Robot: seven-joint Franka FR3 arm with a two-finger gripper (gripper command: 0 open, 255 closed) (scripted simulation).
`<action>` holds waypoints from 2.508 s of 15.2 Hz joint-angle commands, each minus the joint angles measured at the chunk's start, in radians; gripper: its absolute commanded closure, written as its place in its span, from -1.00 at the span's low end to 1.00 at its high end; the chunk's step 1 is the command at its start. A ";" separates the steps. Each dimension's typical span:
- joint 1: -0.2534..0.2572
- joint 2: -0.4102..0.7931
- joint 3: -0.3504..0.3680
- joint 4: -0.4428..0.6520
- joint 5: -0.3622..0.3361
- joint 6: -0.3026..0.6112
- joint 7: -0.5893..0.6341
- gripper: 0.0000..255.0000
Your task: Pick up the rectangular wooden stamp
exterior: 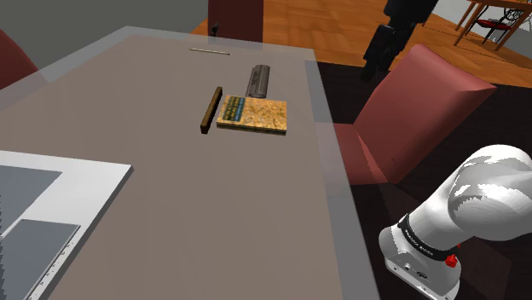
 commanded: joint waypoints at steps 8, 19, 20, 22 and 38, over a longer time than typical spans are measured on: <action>-0.033 0.185 0.156 0.061 0.062 0.148 0.267 -1.00; -0.108 0.589 0.363 0.315 -0.013 0.313 0.708 -1.00; -0.112 0.632 0.377 0.347 -0.033 0.321 0.751 -1.00; -0.115 0.720 0.399 0.417 -0.077 0.330 0.836 -1.00; 0.014 1.279 0.368 0.962 -0.351 0.280 1.253 -1.00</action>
